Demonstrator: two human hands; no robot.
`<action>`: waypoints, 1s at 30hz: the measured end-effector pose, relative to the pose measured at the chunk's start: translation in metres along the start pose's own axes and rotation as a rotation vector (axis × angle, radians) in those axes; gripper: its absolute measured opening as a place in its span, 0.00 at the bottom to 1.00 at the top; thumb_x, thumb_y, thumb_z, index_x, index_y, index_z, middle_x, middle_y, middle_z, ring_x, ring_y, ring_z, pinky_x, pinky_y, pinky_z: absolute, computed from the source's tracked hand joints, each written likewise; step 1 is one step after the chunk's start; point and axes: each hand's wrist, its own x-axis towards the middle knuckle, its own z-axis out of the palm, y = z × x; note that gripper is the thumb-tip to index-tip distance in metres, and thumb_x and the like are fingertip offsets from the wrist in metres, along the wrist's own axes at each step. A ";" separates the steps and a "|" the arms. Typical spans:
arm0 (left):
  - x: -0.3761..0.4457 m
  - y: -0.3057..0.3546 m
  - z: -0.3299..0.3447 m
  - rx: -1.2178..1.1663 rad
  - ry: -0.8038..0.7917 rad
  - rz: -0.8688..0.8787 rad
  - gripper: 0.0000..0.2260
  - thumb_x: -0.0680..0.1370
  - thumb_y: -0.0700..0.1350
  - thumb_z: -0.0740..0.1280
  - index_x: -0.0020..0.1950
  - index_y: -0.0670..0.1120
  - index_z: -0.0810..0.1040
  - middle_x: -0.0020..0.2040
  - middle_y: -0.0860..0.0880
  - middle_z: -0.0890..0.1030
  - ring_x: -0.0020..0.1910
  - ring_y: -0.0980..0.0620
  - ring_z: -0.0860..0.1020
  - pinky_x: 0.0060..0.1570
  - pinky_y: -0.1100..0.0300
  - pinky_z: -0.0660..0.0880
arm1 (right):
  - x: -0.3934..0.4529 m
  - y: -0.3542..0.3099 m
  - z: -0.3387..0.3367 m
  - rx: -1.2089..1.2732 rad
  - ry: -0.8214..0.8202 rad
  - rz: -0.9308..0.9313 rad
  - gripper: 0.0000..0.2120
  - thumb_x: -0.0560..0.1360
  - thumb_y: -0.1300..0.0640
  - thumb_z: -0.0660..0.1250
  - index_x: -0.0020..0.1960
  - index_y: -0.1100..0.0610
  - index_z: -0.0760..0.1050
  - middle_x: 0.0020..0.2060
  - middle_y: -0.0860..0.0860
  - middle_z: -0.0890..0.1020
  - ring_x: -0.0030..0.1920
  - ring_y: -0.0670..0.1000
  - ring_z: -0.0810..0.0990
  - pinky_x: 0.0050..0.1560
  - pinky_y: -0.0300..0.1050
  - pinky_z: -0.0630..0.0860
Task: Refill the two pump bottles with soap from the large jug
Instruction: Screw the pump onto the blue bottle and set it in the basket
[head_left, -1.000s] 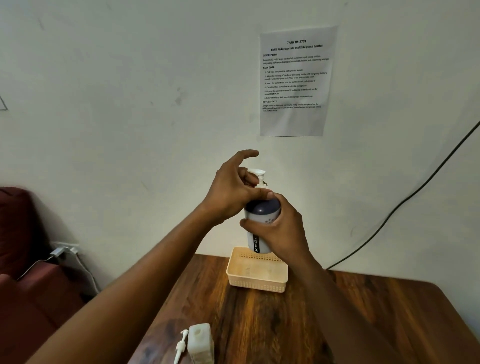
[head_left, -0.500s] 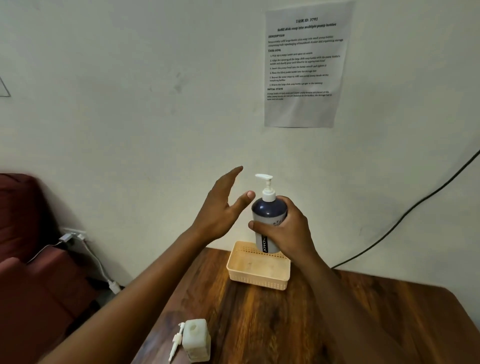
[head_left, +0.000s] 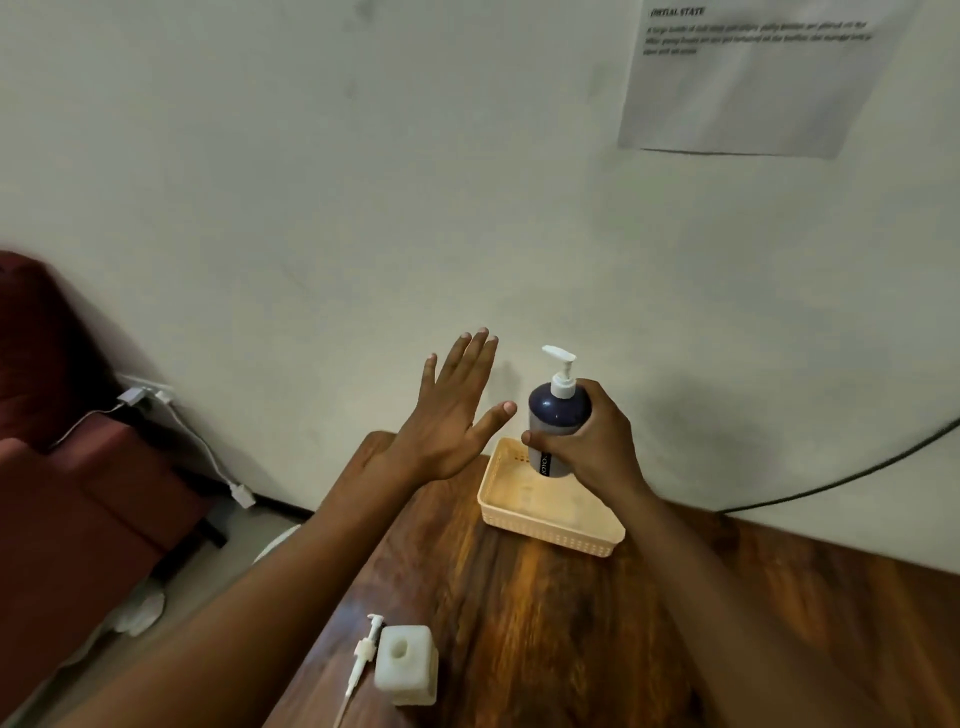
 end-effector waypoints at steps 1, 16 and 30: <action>0.005 -0.012 0.007 0.003 -0.017 -0.006 0.35 0.83 0.63 0.50 0.86 0.51 0.42 0.86 0.54 0.39 0.84 0.56 0.35 0.82 0.45 0.33 | 0.007 0.008 0.010 -0.009 0.001 0.012 0.40 0.61 0.49 0.84 0.67 0.48 0.68 0.62 0.46 0.77 0.59 0.48 0.75 0.59 0.44 0.74; 0.038 -0.136 0.120 0.040 -0.179 0.008 0.40 0.80 0.70 0.43 0.86 0.50 0.39 0.86 0.52 0.39 0.84 0.54 0.34 0.81 0.42 0.32 | 0.069 0.132 0.125 -0.120 0.053 0.126 0.43 0.61 0.52 0.85 0.71 0.52 0.69 0.65 0.52 0.77 0.63 0.53 0.75 0.57 0.39 0.68; 0.026 -0.183 0.162 0.028 -0.257 -0.048 0.40 0.79 0.70 0.43 0.86 0.49 0.40 0.86 0.50 0.39 0.85 0.51 0.36 0.82 0.40 0.37 | 0.066 0.193 0.197 -0.215 0.121 0.190 0.43 0.62 0.49 0.84 0.71 0.53 0.68 0.66 0.52 0.76 0.65 0.54 0.75 0.60 0.39 0.69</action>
